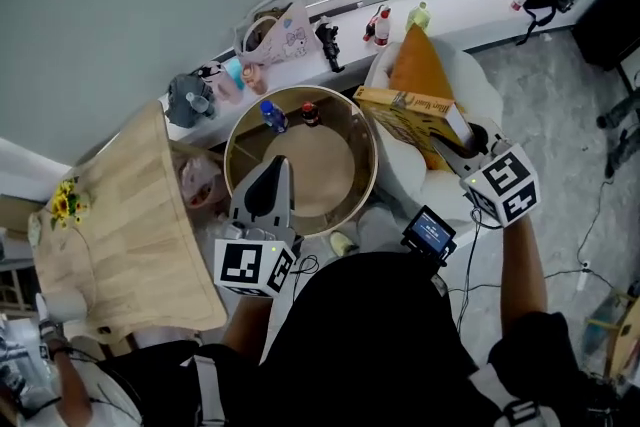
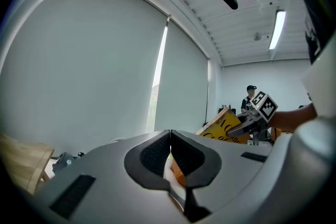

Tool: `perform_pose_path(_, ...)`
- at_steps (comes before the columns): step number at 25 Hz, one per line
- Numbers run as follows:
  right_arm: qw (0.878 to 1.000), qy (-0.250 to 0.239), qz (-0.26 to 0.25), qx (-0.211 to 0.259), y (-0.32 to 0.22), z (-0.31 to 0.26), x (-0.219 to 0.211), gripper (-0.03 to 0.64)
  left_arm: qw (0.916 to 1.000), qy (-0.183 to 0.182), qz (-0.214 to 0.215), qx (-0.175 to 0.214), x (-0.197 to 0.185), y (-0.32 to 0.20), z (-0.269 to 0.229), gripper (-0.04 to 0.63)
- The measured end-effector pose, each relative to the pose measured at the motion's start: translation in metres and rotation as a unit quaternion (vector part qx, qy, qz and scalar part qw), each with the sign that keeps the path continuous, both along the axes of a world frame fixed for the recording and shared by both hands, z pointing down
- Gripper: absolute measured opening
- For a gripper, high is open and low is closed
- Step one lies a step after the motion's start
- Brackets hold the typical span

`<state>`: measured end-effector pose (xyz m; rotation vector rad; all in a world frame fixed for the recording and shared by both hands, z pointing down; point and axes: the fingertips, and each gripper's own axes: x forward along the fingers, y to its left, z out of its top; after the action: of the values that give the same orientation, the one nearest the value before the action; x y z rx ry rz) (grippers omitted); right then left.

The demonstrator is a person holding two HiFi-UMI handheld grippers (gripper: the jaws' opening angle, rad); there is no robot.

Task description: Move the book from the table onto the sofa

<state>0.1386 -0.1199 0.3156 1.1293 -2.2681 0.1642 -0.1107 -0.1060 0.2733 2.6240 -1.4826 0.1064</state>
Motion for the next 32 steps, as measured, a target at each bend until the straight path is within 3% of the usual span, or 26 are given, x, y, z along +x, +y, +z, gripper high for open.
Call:
perform_pose_path(5,0.996,-0.007,0.088,0.004,0.024,-0.006,0.062,0.150,0.9994,0.005,0.035,0.003,0.024,0.002,-0.006,0.014)
perform_pose_path(14,0.975,-0.012,0.221,0.002,0.067,-0.001,0.149,0.150,0.9961,0.013,0.087,0.006,0.061,-0.005,-0.013,0.014)
perform_pose_path(24,0.950,-0.012,0.311,-0.022,0.077,0.035,0.221,0.150,0.9903,0.014,0.138,-0.009,0.129,-0.022,-0.004,0.014)
perform_pose_path(32,0.938,-0.009,0.339,-0.072,0.066,0.096,0.293,0.152,0.9883,-0.002,0.149,-0.033,0.200,-0.038,0.009,0.014)
